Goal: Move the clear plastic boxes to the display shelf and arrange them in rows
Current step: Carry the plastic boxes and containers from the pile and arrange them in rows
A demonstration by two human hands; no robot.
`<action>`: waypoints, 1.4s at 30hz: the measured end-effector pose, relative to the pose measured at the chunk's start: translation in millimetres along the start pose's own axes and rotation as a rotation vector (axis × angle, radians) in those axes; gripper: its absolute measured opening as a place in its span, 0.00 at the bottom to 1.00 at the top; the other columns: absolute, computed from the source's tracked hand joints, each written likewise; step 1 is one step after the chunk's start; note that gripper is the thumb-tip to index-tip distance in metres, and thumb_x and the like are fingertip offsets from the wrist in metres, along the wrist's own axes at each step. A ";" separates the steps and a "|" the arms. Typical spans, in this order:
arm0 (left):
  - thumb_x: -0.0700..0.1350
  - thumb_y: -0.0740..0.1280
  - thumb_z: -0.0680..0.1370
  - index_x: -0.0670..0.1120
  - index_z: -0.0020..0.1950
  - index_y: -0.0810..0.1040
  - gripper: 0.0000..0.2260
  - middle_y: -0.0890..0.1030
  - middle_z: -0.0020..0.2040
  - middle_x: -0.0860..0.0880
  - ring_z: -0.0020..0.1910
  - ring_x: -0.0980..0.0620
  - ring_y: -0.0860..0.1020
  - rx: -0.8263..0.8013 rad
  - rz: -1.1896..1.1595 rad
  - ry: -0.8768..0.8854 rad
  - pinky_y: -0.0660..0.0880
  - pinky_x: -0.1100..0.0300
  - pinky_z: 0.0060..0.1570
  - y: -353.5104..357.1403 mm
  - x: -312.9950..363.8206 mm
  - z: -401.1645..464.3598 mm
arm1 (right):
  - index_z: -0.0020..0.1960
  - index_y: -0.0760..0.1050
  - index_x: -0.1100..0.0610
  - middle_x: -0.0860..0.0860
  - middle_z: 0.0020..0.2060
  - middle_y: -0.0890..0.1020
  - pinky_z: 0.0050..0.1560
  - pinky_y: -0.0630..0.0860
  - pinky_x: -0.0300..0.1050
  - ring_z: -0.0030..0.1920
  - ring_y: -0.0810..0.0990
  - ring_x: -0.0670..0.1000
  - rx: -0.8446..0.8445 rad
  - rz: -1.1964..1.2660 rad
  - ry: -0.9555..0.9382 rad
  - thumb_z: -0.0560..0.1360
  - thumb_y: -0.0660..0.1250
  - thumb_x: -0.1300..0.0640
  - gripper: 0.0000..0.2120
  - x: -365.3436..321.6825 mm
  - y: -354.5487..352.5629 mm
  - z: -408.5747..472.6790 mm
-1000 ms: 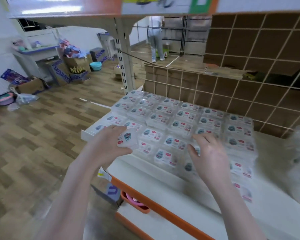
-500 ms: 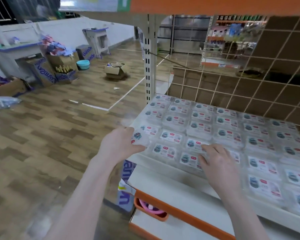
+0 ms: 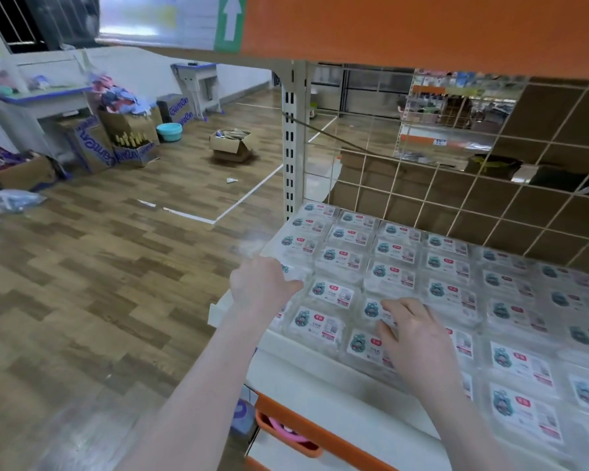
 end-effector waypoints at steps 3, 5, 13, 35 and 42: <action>0.67 0.61 0.73 0.43 0.31 0.66 0.27 0.69 0.33 0.49 0.35 0.49 0.70 -0.041 -0.064 -0.010 0.62 0.61 0.28 3.0 2.7 -1.3 | 0.41 0.81 0.60 0.55 0.36 0.81 0.35 0.79 0.48 0.35 0.80 0.58 -0.007 0.006 0.004 0.57 0.80 0.64 0.14 2.3 2.5 0.5; 0.66 0.61 0.74 0.42 0.42 0.72 0.26 0.73 0.42 0.47 0.41 0.48 0.71 -0.079 -0.085 0.047 0.67 0.58 0.35 3.9 1.4 -3.9 | 0.41 0.82 0.60 0.55 0.36 0.81 0.36 0.79 0.48 0.36 0.80 0.58 -0.012 0.018 0.007 0.58 0.80 0.64 0.13 4.4 4.2 0.8; 0.51 0.63 0.79 0.57 0.75 0.60 0.25 0.50 0.76 0.61 0.75 0.63 0.49 -0.208 -0.196 0.497 0.52 0.64 0.70 2.8 9.5 -20.3 | 0.42 0.81 0.62 0.56 0.38 0.81 0.40 0.79 0.51 0.38 0.79 0.59 -0.014 0.075 -0.014 0.62 0.78 0.65 0.11 8.4 7.2 -2.8; 0.65 0.59 0.75 0.47 0.65 0.72 0.28 0.72 0.60 0.49 0.61 0.49 0.69 0.165 0.122 0.312 0.65 0.59 0.57 5.6 21.7 -10.3 | 0.42 0.81 0.62 0.55 0.37 0.80 0.40 0.78 0.50 0.37 0.79 0.59 0.007 0.097 -0.036 0.61 0.78 0.66 0.12 7.6 5.3 -1.8; 0.59 0.62 0.75 0.43 0.70 0.66 0.29 0.68 0.69 0.49 0.68 0.49 0.64 0.143 0.018 0.265 0.63 0.57 0.64 15.8 28.0 -7.1 | 0.42 0.81 0.61 0.55 0.37 0.80 0.39 0.78 0.49 0.38 0.78 0.58 -0.019 0.078 -0.029 0.61 0.78 0.64 0.11 9.0 8.9 -1.6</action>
Point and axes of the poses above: each hand's wrist, its own z-axis towards the middle knuckle, its own y-axis out of the palm, x = y × z, the point moved 10 cm from there along z, towards the middle knuckle
